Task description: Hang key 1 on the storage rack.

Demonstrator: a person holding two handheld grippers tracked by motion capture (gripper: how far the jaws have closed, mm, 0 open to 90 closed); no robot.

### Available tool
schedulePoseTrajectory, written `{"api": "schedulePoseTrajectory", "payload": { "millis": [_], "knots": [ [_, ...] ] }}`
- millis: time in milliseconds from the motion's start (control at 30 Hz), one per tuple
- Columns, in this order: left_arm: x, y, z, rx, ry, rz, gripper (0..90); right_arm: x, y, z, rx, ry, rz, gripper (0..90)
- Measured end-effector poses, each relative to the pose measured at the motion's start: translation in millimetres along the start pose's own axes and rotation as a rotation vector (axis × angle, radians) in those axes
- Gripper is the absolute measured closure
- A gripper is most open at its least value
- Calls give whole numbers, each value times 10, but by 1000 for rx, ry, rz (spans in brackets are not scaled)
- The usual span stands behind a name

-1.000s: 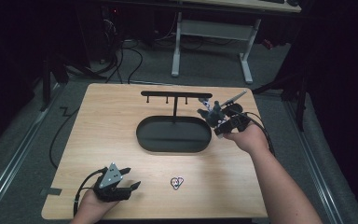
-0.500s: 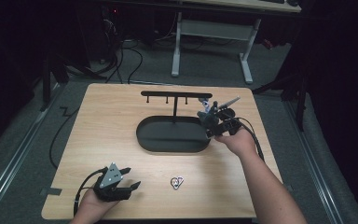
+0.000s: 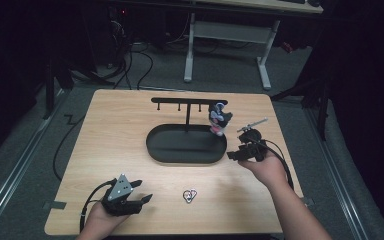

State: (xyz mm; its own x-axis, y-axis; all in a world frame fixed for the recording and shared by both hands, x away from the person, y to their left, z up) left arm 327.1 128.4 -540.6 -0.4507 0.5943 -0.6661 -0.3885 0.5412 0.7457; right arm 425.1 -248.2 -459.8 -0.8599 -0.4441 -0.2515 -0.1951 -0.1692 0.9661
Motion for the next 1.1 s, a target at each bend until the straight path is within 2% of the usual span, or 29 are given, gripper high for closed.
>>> {"api": "schedulePoseTrajectory", "payload": {
  "millis": [33, 133, 167, 233, 267, 300, 333, 367, 400, 433, 467, 533, 567, 600, 667, 733, 800, 900, 967, 1000, 1033, 1067, 1100],
  "knots": [
    [0, 0, 0, 0, 0, 0, 388, 0, 0, 0, 0, 0, 0, 416],
    [-4, -14, -19, -5, -9, 5, 387, 236, -23, 60, 24, 27, -72, 453],
    [-4, -14, -19, -5, -9, 5, 385, 236, -23, 60, 24, 27, -72, 453],
    [-5, -19, -24, -8, -13, 10, 383, 371, -73, 79, 31, 30, -134, 455],
    [-5, -20, -25, -9, -14, 10, 383, 490, -136, 87, 16, 4, -191, 462],
    [-6, -20, -25, -9, -15, 10, 383, 490, -136, 87, 16, 4, -191, 462],
    [-10, -19, -25, -9, -15, 8, 383, 604, -209, 98, 14, -25, -235, 460],
    [-10, -19, -25, -9, -15, 8, 383, 604, -209, 98, 14, -25, -235, 460],
    [-13, -18, -28, -7, -9, 2, 383, 708, -286, 120, 24, -51, -282, 458],
    [-13, -18, -28, -7, -9, 2, 383, 708, -286, 120, 24, -51, -282, 458],
    [-15, -13, -36, -5, -9, 0, 383, 798, -369, 157, 24, -70, -319, 455],
    [-19, -5, -51, -3, -11, -2, 383, 828, -395, 181, 25, -78, -328, 455],
    [-21, -1, -61, -2, -12, -2, 383, 864, -426, 214, 28, -67, -340, 455],
    [-23, 0, -67, 0, -10, -5, 383, 941, -466, 308, 43, -49, -370, 458],
    [-26, 3, -70, 3, -7, -10, 384, 963, -471, 335, 43, -40, -377, 461],
    [-29, 6, -62, 4, 1, -15, 384, 1000, -473, 428, -12, -32, -385, 462],
    [-20, 10, -55, -1, 10, -17, 383, 1018, -501, 506, -23, -3, -375, 505],
    [4, 32, -36, -14, 20, -16, 383, 984, -583, 698, -126, 27, -358, 534],
    [30, 52, -20, -24, 30, -17, 383, 917, -600, 838, -151, 81, -363, 593],
    [63, 72, -7, -31, 38, -13, 384, 841, -613, 971, -169, 124, -363, 648],
    [63, 72, -7, -31, 38, -13, 384, 841, -613, 971, -169, 124, -363, 648],
    [82, 82, -1, -36, 44, -13, 384, 785, -625, 1079, -194, 159, -367, 718],
    [102, 95, 8, -41, 47, -10, 384, 785, -625, 1079, -194, 159, -367, 718]
  ]
}}
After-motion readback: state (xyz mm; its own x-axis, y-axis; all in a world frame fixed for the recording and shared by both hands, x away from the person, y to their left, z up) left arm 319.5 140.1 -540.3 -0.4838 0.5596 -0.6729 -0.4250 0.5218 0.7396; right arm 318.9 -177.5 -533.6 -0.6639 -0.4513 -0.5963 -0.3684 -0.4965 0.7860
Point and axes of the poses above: each handheld gripper's, and its own axes: y roughly backward along the jaws, x roughly out of its underside, z roughly to its left, the point moved 4 cm from there along -y, roughly forward along the jaws, and after that the axes turned 14 degrees about z, right-handed, at the moved point
